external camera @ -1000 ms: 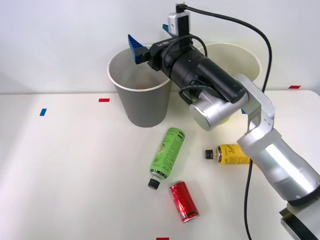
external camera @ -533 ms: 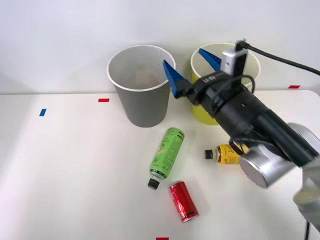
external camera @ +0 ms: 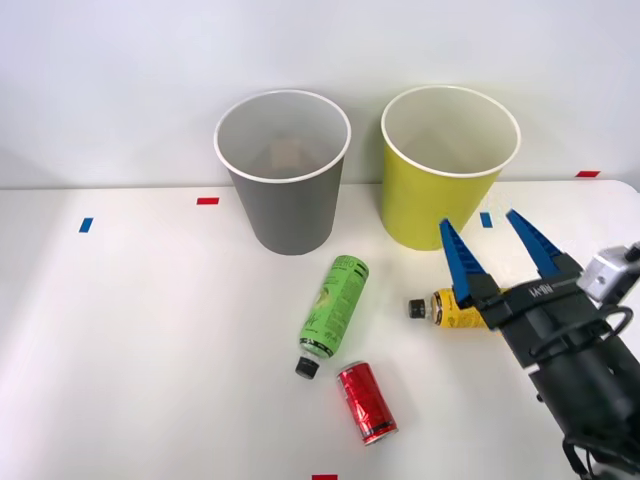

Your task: Put cans in the gray bin, plastic bottles in the light green bin

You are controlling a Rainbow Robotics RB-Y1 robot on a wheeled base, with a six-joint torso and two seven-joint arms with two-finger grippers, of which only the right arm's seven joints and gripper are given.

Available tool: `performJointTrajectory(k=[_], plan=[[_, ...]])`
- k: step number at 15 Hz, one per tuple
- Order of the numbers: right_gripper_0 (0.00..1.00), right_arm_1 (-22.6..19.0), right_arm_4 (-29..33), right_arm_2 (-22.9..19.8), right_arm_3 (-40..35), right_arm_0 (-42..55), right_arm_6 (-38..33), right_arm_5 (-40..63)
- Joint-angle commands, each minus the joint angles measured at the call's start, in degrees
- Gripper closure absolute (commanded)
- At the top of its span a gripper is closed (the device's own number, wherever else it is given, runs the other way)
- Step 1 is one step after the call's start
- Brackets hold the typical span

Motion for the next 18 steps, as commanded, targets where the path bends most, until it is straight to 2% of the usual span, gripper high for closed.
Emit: performJointTrajectory(k=[1,5,11,13,15,18], plan=[[0.00,5.6,-0.1,-2.0,0.8,7.4,-0.1,-1.0],[0.00,15.6,0.8,-4.4,6.8,10.4,0.7,-1.6],[0.00,20.1,1.5,-7.1,14.7,9.9,1.4,-3.6],[0.00,22.3,7.4,-7.8,16.0,9.5,0.3,-4.4],[0.00,23.8,13.4,-7.9,18.0,9.2,-5.7,-6.8],[0.00,23.6,21.8,-8.7,23.6,7.8,-11.4,-14.6]])
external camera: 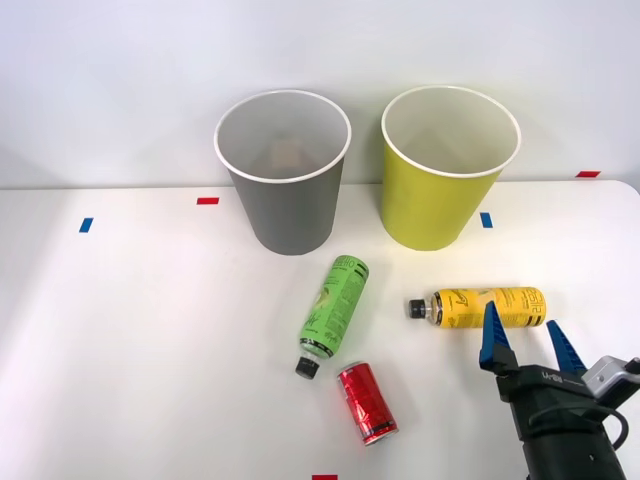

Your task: Put cans in the gray bin, plastic bottles in the light green bin

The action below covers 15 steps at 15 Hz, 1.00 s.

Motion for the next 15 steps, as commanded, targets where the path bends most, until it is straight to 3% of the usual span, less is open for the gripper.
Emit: performJointTrajectory(k=[1,3,4,7,15], plan=[[0.00,-0.5,8.8,-0.9,5.5,-0.8,-2.7,-8.0],[0.00,-1.8,13.5,-1.0,6.3,0.5,-1.4,-10.8],[0.00,-2.6,12.9,-0.4,6.3,2.1,2.6,-12.3],[0.00,-4.5,8.7,1.1,6.3,6.4,14.5,-13.6],[0.00,-10.5,-0.6,7.4,6.3,14.7,26.0,-18.0]])
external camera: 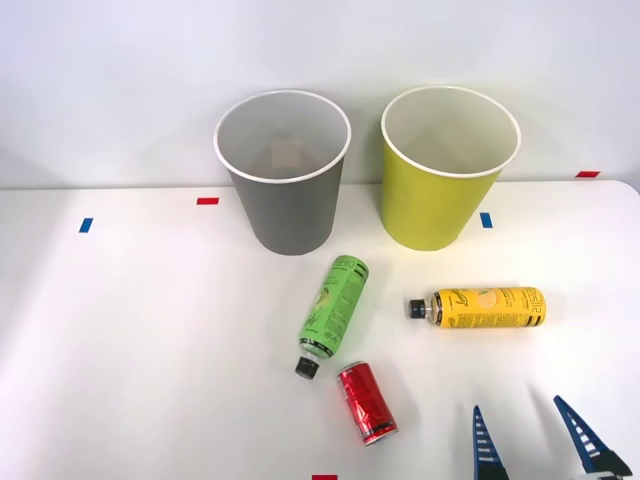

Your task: Put cans in the gray bin, plastic bottles in the light green bin

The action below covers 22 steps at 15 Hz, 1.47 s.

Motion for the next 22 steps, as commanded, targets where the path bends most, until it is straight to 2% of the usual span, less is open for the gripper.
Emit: performJointTrajectory(k=[1,4,10,22], plan=[[0.00,-2.0,-1.6,1.9,0.0,2.6,0.8,-2.8],[0.00,-3.2,-3.0,3.5,0.0,3.8,0.8,-6.3],[0.00,-3.2,-3.0,4.5,0.0,4.6,0.8,-6.5],[0.00,-3.2,-3.0,4.5,0.0,4.6,0.8,-6.5]])
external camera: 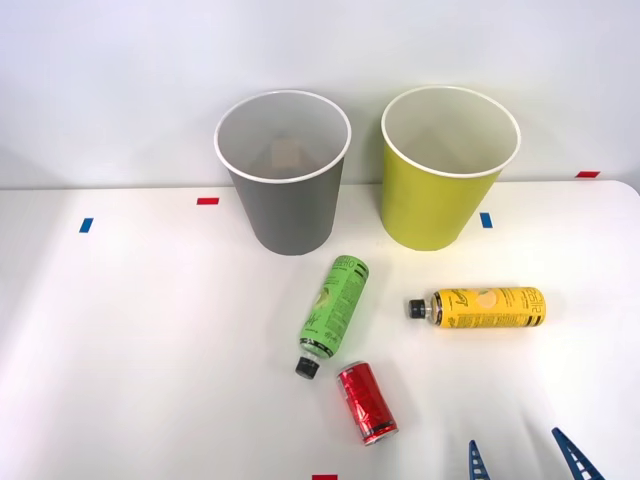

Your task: Put cans in the gray bin, plastic bottles in the light green bin

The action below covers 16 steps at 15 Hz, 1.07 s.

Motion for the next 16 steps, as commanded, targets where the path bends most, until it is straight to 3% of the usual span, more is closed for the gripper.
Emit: performJointTrajectory(k=[1,16], plan=[[0.00,0.0,0.0,0.0,0.0,0.0,0.0,0.0],[0.00,0.0,0.0,0.0,0.0,0.0,0.0,0.0]])
